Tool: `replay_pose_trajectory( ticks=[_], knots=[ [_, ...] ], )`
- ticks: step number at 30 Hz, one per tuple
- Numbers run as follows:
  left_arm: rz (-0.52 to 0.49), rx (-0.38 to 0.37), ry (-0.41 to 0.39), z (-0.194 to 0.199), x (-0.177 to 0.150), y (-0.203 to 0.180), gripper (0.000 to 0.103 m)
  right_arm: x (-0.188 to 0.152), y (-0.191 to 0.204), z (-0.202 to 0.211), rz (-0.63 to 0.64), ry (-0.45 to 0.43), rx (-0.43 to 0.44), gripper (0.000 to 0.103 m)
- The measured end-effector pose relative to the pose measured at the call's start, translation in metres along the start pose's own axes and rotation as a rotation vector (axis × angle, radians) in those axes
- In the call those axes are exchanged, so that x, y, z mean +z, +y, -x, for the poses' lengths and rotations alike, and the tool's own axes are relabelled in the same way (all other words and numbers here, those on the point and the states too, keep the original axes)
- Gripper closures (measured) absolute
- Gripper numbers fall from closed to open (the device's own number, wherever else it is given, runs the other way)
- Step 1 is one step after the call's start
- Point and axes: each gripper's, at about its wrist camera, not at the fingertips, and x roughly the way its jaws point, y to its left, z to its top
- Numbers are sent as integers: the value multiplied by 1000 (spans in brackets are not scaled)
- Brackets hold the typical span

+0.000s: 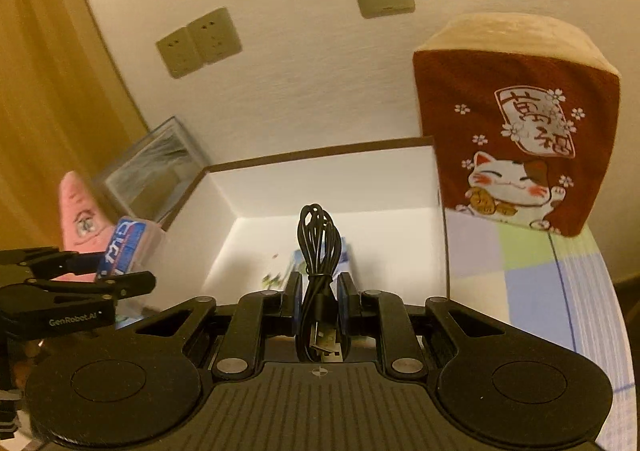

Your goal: Organize rigid objects

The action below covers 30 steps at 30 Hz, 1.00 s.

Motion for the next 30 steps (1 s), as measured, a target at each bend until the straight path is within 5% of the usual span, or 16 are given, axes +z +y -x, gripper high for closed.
replay_pose_trajectory(
  ticks=[14,30],
  knots=[
    [-42,24,95,-75,20,6,50,13,-18,-68,26,92,-110,85],
    [-36,21,171,-117,21,10,48,17,-23,-86,54,124,-145,90]
  ],
)
